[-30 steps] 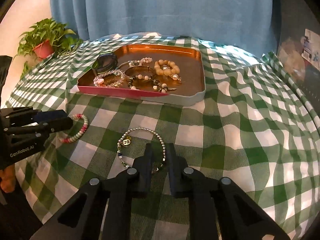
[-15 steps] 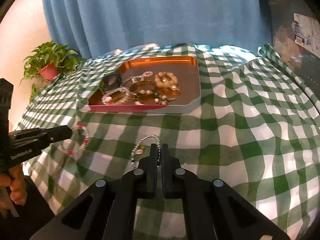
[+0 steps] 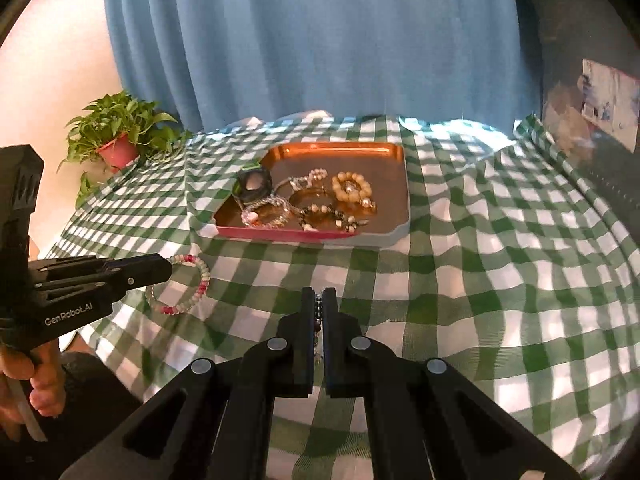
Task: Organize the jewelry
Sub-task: 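Carry both held bracelets over the copper tray and lower them in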
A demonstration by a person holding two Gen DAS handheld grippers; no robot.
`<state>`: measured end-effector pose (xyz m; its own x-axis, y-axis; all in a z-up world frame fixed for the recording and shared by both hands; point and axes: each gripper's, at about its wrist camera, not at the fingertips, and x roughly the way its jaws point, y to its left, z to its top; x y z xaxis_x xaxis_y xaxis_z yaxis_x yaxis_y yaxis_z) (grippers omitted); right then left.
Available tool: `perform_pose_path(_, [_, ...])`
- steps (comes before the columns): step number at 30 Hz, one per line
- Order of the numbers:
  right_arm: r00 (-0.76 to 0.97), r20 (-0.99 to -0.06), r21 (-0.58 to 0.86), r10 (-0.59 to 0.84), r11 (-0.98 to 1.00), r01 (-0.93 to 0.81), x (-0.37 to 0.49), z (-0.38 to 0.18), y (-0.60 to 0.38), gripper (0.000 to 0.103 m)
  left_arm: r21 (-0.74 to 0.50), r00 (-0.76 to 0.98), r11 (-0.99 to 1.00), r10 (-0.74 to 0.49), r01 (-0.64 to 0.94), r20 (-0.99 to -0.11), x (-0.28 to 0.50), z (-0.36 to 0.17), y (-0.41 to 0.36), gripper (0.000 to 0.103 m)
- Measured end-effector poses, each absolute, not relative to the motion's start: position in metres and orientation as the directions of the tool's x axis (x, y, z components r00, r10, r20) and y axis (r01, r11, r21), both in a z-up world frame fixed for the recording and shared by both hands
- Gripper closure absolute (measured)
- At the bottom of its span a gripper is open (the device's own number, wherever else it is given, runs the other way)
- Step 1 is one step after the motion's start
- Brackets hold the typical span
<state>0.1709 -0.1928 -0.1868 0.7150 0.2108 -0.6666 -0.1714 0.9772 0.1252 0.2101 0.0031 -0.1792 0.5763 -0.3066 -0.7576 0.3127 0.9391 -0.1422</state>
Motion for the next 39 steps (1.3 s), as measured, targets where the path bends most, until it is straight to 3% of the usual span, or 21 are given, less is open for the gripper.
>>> perform_pose_path(20, [0.799,-0.562,0.044,0.212,0.973,-0.227,0.162,-0.093,-0.171,0.100,-0.144,0.692,0.937,-0.334,0.319,-0.640,0.215,-0.086,0.006,0.097])
perform_pose_path(31, [0.799,-0.559,0.024,0.222,0.967,-0.252,0.221,-0.087,-0.168,0.100,-0.178,0.690,0.931,-0.356,0.317,-0.631,0.276,-0.100,0.005,0.097])
perform_pose_path(39, [0.781,-0.581,0.027,0.229,0.965,-0.262,0.276,-0.113,-0.168,0.100,-0.185,0.665,0.929,-0.360,0.321,-0.654,0.335,-0.141,-0.017,0.097])
